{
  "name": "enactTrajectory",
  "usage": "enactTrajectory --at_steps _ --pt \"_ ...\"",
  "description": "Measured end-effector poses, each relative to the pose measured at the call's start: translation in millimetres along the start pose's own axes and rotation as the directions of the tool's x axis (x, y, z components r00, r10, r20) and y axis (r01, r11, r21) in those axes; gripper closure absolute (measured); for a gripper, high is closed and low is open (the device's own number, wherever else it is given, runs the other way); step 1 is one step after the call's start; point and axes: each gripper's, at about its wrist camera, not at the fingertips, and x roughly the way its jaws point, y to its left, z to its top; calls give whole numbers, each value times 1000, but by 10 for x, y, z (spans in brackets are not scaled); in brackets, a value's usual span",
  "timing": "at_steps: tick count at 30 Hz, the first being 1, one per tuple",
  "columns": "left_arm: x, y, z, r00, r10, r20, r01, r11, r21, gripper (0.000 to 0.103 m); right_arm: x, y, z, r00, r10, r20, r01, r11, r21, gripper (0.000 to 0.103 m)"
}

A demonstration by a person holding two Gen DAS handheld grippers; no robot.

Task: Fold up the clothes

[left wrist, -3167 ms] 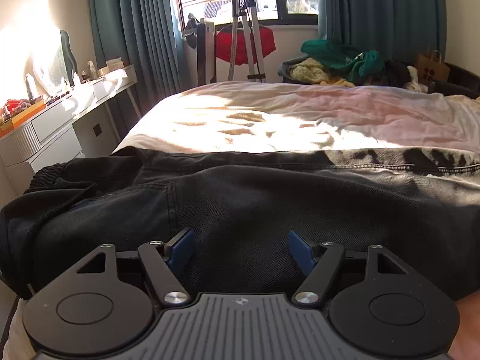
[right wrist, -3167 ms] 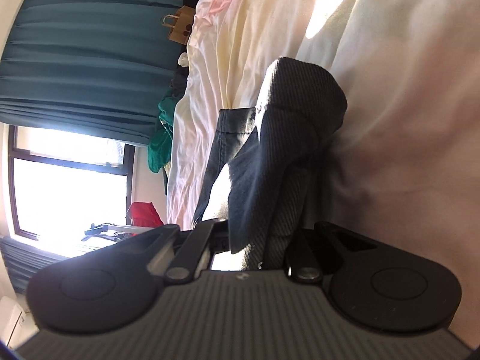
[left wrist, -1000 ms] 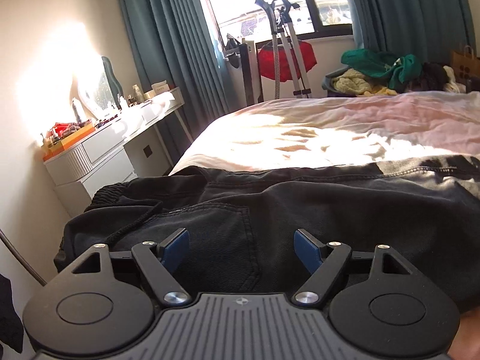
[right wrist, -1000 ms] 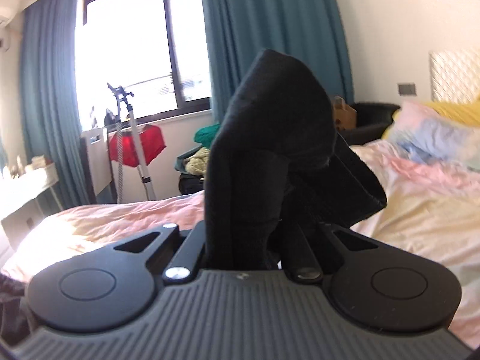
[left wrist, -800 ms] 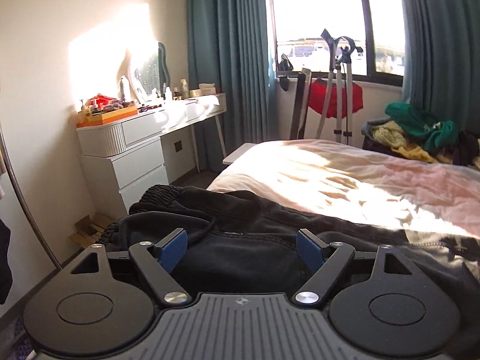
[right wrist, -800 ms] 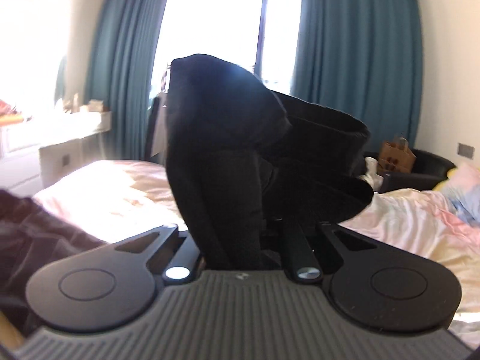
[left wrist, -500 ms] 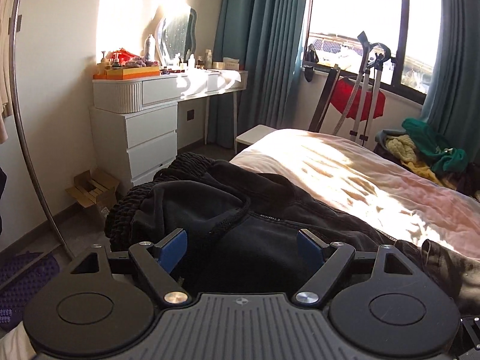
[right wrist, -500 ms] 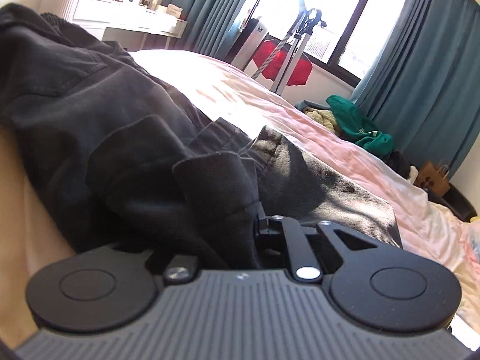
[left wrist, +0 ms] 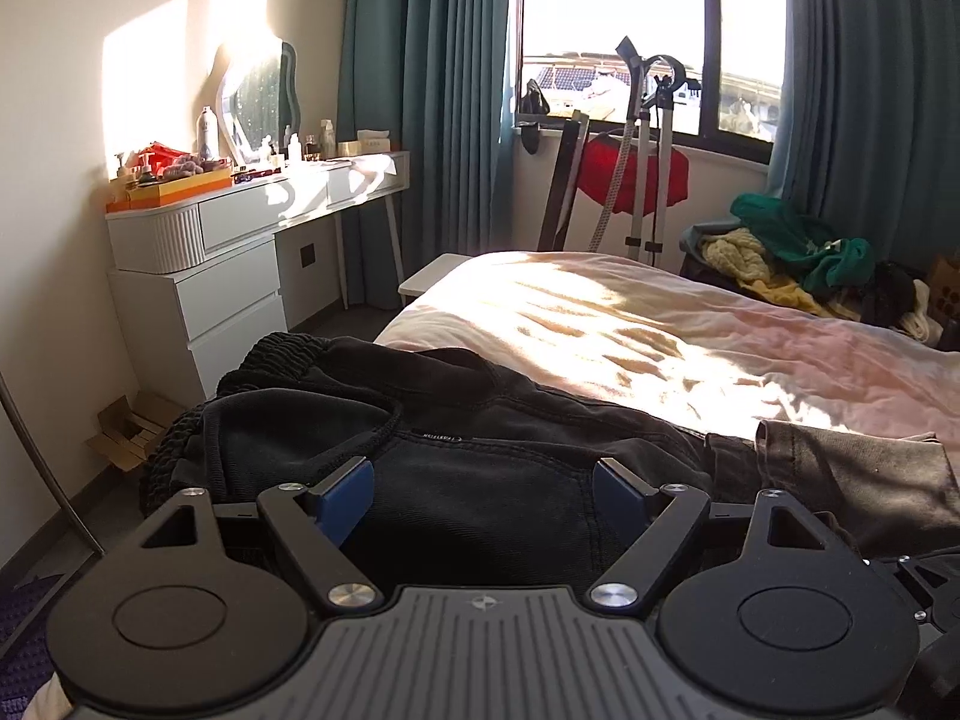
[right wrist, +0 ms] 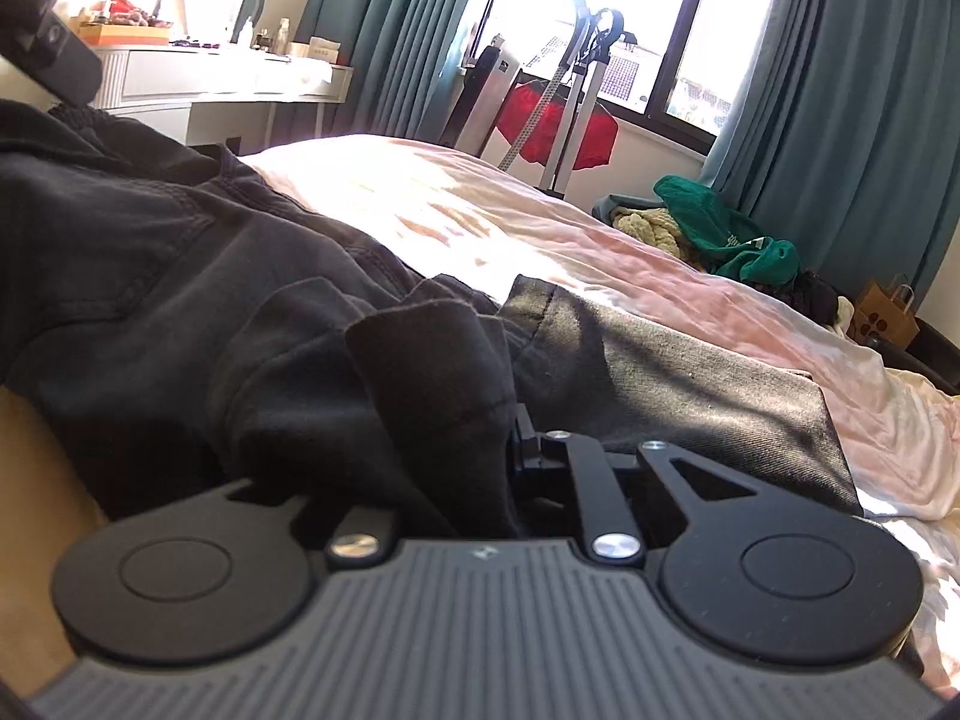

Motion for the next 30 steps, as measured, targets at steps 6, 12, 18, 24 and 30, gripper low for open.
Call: enactTrajectory --at_steps 6,12,18,24,30 --pt "113 38 -28 989 -143 -37 139 986 -88 21 -154 -205 -5 993 120 -18 -119 992 31 71" --pt "255 -30 -83 946 -316 -70 303 941 -152 21 -514 -505 -46 942 332 -40 -329 942 61 22" --pt "409 -256 -196 892 -437 -119 417 895 -157 21 -942 -1051 -95 940 342 -7 -332 916 226 22" --pt "636 -381 -266 893 -429 -135 405 898 -174 21 -924 -1667 -353 992 118 39 -124 917 380 21" --pt "767 -657 -367 857 -474 -202 459 881 -117 20 -413 -1921 -645 987 111 -116 -32 844 535 20"
